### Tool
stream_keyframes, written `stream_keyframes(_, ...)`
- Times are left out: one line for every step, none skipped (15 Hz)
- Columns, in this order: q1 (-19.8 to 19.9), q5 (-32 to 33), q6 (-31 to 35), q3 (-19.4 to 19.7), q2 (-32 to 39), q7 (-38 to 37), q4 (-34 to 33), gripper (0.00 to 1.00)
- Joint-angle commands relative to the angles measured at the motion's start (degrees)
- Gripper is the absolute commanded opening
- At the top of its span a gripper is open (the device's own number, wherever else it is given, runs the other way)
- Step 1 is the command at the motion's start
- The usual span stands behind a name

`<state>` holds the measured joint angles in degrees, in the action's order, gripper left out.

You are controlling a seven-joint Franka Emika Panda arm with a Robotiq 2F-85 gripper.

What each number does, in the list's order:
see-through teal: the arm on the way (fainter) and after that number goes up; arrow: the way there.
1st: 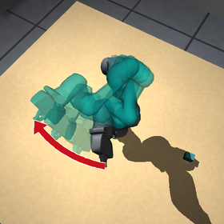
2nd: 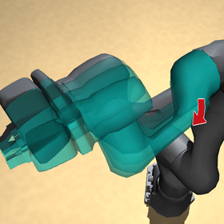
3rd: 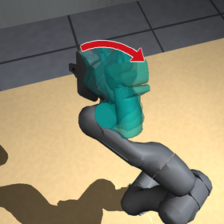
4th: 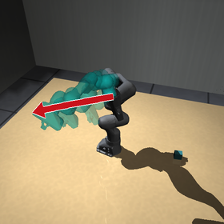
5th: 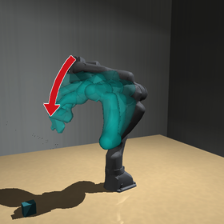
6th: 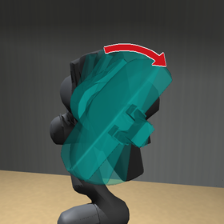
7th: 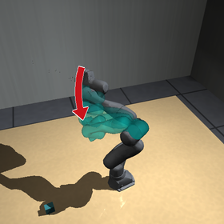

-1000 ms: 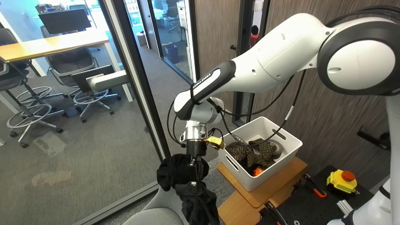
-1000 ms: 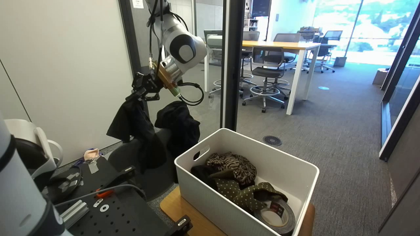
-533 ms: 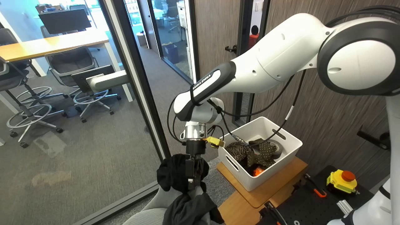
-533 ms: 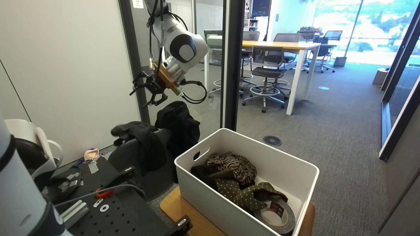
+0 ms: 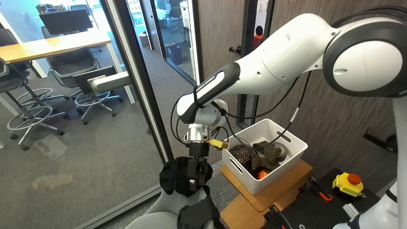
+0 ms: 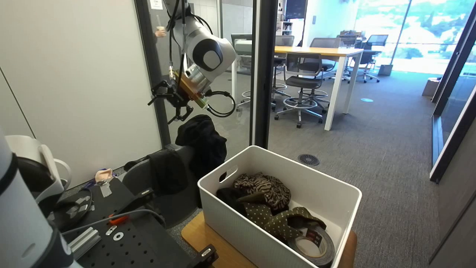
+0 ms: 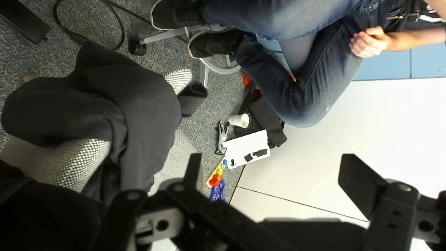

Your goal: Remove the shirt from the basket and put it on the chair.

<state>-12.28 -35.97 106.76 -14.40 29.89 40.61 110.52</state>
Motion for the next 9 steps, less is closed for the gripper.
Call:
stream_keyframes(0.6,1.7,1.2,-0.7,-1.9,-2.1,1.3,1.00)
stream_keyframes(0.5,3.3,1.9,0.0,-3.1,-2.9,2.6,1.00)
stream_keyframes(0.7,5.7,1.6,0.6,-4.7,-3.8,4.2,1.00)
stream_keyframes(0.8,8.4,2.6,1.4,-7.2,-5.7,6.7,1.00)
stream_keyframes(1.5,10.8,2.8,1.9,-9.9,-7.2,9.5,1.00)
stream_keyframes(2.1,13.1,2.8,2.4,-12.8,-8.6,12.4,1.00)
stream_keyframes(2.6,14.8,2.9,2.8,-16.2,-10.4,15.6,1.00)
stream_keyframes(2.9,16.2,3.7,3.0,-18.7,-12.3,18.1,1.00)
stream_keyframes(3.2,17.5,4.1,3.3,-21.5,-14.1,20.6,1.00)
